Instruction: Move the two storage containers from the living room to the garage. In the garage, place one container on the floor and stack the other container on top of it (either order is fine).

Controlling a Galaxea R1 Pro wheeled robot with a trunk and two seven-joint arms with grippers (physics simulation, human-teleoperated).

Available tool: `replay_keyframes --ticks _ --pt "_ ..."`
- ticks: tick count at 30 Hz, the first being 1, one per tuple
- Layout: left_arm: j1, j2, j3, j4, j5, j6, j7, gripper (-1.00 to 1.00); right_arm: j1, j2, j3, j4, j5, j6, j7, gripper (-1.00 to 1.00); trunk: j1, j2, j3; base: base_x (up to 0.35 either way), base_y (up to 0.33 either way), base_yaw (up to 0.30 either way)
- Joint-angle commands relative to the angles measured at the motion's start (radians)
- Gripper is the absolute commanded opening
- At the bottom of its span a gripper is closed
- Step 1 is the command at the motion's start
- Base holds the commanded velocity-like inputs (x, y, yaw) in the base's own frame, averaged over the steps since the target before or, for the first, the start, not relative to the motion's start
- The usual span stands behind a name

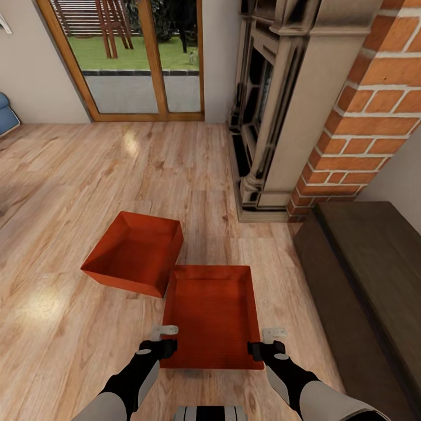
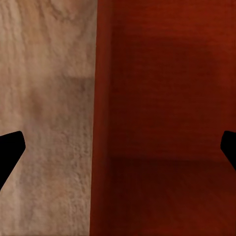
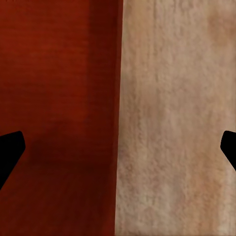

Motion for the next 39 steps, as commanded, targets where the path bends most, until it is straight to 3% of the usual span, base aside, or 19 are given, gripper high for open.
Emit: replay_keyframes --ticks 1,5,20,28,39 --pt "0.000 -0.001 0.003 -0.002 -0.004 0.006 0.001 1.00 -0.001 0.000 0.009 0.001 -0.010 -0.004 -0.004 1.00 0.000 0.000 -0.001 0.000 0.000 0.000" --pt "0.000 -0.001 0.003 -0.002 -0.004 0.006 0.001 1.00 -0.001 -0.001 0.009 0.001 -0.010 -0.004 -0.004 1.00 0.015 -0.028 -0.013 0.000 0.000 0.000" --pt "0.000 0.005 0.005 -0.004 -0.005 0.007 0.001 1.00 -0.001 -0.002 0.009 0.001 -0.011 -0.004 -0.004 1.00 0.015 -0.028 -0.013 0.000 0.000 0.000" --pt "0.000 0.025 0.004 -0.004 -0.005 0.007 0.001 1.00 -0.001 -0.003 0.009 0.001 -0.011 -0.005 -0.004 1.00 0.015 -0.028 -0.013 0.000 0.000 0.000" --pt "0.000 0.025 0.003 -0.002 -0.005 0.007 0.001 1.00 -0.001 -0.003 0.009 0.001 -0.011 -0.005 -0.004 1.00 0.015 -0.028 -0.013 0.000 0.000 0.000"
